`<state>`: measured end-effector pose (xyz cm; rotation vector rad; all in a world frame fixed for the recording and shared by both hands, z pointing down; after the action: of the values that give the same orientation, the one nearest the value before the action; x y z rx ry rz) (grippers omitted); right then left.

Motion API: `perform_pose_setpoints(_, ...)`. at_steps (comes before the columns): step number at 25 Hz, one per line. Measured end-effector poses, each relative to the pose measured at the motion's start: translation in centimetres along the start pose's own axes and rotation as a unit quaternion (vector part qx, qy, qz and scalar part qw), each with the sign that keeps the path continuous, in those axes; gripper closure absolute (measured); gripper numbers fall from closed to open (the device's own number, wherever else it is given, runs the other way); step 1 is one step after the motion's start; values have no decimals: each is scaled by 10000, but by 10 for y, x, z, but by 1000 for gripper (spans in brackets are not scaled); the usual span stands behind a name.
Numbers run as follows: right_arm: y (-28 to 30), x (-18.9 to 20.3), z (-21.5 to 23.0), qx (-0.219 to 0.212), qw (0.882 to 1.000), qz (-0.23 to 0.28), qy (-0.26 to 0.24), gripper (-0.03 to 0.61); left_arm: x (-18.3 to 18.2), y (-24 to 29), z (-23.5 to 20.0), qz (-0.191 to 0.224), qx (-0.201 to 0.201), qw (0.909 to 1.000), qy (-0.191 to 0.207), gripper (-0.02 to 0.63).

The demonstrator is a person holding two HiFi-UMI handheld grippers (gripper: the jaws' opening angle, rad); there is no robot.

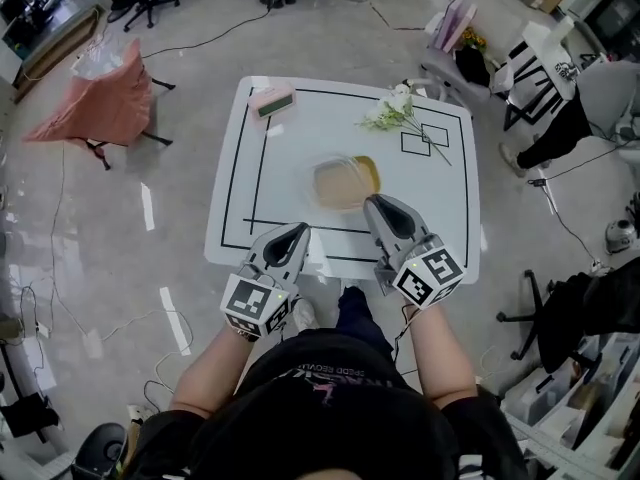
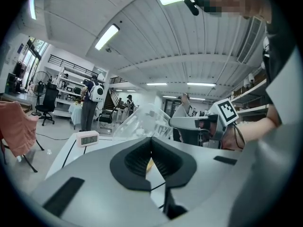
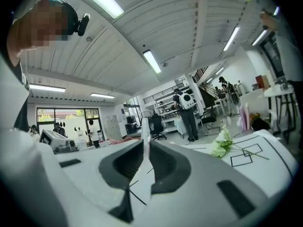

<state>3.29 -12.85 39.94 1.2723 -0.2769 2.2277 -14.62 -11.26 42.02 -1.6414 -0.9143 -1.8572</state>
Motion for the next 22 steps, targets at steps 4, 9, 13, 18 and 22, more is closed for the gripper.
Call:
perform_pose_setpoints(4,-20,1,-21,154,9996,130,-190,537,-3,-9,10,69,228,9997,82,611)
perform_pose_setpoints(9,-45,2,-33,385,9985,253,-289,537,-4,-14,21,151,384,9991,76,611)
perform_pose_setpoints(13,-66,2,-38,516,9977,324,-284,537,-7,-15,35,163,458,9988,59,611)
perform_pose_setpoints(18,-89,4,-33,539,9976,345,-250,537,-4,-12,55,145,444,9989,-6,611)
perform_pose_setpoints(22,-112,7,-24,442,9983,329,-169,538,-4,-11,80,96,345,9994,-14,611)
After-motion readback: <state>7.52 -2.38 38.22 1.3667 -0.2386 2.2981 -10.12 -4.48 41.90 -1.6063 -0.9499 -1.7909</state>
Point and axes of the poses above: the fingertips, and each gripper's own axes: y forward along the fingers, z to its right, x out of its underside, the point moved 5 cm from there along -y, backward along the fingers, and after that the axes turned 15 degrees about y, right-handed, at the moved point
